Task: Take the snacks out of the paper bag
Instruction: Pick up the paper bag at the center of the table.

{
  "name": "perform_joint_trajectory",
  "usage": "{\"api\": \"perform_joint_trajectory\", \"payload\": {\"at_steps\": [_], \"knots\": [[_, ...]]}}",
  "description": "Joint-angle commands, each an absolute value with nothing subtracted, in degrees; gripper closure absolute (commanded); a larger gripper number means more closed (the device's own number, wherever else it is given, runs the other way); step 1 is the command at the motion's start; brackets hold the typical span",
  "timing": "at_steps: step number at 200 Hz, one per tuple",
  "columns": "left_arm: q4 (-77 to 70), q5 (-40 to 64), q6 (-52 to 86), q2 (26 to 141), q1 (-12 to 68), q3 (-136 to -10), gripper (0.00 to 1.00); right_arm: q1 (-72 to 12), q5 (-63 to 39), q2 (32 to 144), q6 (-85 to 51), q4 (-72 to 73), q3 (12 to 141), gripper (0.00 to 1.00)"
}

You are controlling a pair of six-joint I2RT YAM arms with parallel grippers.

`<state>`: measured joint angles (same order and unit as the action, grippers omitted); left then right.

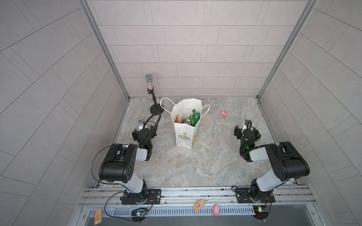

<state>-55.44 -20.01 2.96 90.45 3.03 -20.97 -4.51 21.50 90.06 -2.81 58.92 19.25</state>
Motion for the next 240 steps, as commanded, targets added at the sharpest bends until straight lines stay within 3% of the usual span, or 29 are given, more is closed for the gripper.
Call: {"api": "perform_joint_trajectory", "payload": {"at_steps": [1,55,82,109,133,154,184,240], "knots": [[-56.0,-20.7,3.3,90.8,3.0,-21.1,0.00,-4.8,22.6,90.7,-2.5,59.6,19.2,0.01],[-58.2,-23.9,5.2,87.2,3.0,-18.0,0.00,-5.2,22.3,87.2,-2.3,58.1,18.6,0.01],[-63.0,-23.8,3.9,86.6,3.3,-15.3,0.00,-5.8,25.6,78.8,-2.8,45.2,21.6,0.01],[-42.1,-31.2,7.4,72.4,3.9,-20.3,0.00,-5.8,25.7,71.2,-7.2,36.8,23.4,0.01],[-33.4,-32.0,15.0,64.1,3.9,-23.7,0.00,-5.8,20.1,65.9,-12.9,21.4,28.4,0.01],[-11.5,-31.8,23.3,58.4,4.0,-33.5,0.00,-5.8,12.2,65.2,-14.7,9.0,33.3,0.01],[9.6,-18.1,24.2,56.4,3.8,-49.6,0.00,-5.8,1.6,66.5,-15.2,-0.6,38.7,0.01],[28.3,16.9,19.1,65.0,1.5,-76.8,0.00,-6.5,-10.0,68.7,-15.9,-10.5,47.3,0.01]]}}
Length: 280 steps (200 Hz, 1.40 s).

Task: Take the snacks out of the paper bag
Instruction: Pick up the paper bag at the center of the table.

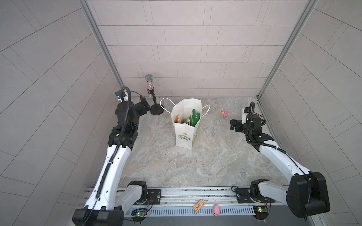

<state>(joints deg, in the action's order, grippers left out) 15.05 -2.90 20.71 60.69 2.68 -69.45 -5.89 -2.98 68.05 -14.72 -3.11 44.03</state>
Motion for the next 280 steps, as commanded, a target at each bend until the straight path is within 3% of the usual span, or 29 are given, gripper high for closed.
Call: {"api": "perform_joint_trajectory", "payload": {"at_steps": [1,38,77,127,165,182,204,249,280], "knots": [[28.4,17.7,19.1,65.2,1.5,-77.1,0.00,-6.4,-10.2,68.8,-15.9,-10.5,47.4,0.01],[29.3,33.3,20.3,71.6,1.4,-82.4,0.11,-7.1,-13.7,70.2,-16.5,-11.0,49.0,0.01],[31.4,35.6,20.2,75.4,1.4,-83.4,0.17,-9.3,-15.6,73.0,-16.3,-12.3,50.9,0.01],[31.4,38.9,20.6,78.4,1.5,-83.5,0.43,-12.7,-15.7,75.9,-17.8,-10.9,51.2,0.01],[29.6,41.5,22.0,80.1,1.8,-83.9,0.57,-15.2,-16.7,78.6,-20.0,-9.2,51.7,0.03],[28.6,42.2,22.4,80.4,2.0,-84.1,0.72,-15.9,-17.6,79.8,-21.9,-7.5,51.4,0.05],[27.2,42.8,22.9,80.3,2.0,-84.5,1.00,-17.2,-18.7,82.0,-24.6,-3.8,50.4,0.09],[28.8,44.4,21.7,80.2,2.2,-88.0,1.00,-20.1,-22.2,89.8,-32.0,3.5,51.4,0.26],[32.4,44.2,19.7,80.9,2.2,-91.5,1.00,-22.3,-23.9,94.8,-35.7,6.9,52.8,0.32]]}}
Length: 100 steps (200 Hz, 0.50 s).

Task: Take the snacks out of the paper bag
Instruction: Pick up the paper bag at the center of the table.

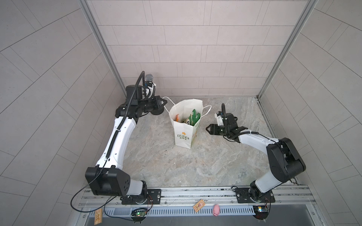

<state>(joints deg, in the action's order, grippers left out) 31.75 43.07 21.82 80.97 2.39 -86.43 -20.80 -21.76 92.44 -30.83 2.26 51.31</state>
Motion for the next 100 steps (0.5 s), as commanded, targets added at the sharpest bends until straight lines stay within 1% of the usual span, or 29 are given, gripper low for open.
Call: {"api": "perform_joint_trajectory", "payload": {"at_steps": [1,37,100], "knots": [[32.5,44.2,19.6,80.9,2.2,-91.7,1.00,-22.4,-23.9,94.9,-35.8,7.1,52.8,0.32],[37.4,44.1,16.5,82.4,2.1,-97.3,1.00,-25.6,-25.0,99.4,-39.5,13.0,53.2,0.32],[41.9,46.8,12.9,87.1,2.2,-103.9,1.00,-31.8,-26.4,109.4,-47.1,23.8,59.2,0.34]]}}
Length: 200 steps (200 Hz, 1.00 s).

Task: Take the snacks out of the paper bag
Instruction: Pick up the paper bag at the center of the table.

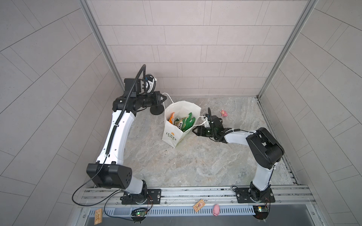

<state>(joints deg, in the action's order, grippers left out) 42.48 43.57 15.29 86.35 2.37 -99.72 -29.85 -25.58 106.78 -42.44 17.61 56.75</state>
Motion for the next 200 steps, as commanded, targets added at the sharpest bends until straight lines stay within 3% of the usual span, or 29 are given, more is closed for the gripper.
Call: {"api": "perform_joint_trajectory", "payload": {"at_steps": [1,78,146,200], "knots": [[42.0,46.8,12.9,87.1,2.2,-104.0,1.00,-31.9,-26.4,109.5,-47.2,24.0,59.2,0.34],[42.6,45.9,12.1,85.5,8.6,-100.4,1.00,-32.1,-24.1,112.8,-45.6,23.8,60.3,0.32],[39.9,41.2,13.9,81.4,18.0,-92.5,1.00,-18.9,-20.1,99.2,-39.5,10.4,47.4,0.30],[34.8,36.4,18.9,80.6,28.9,-89.3,1.00,-10.6,-17.0,83.9,-26.3,-10.5,49.5,0.30]]}}
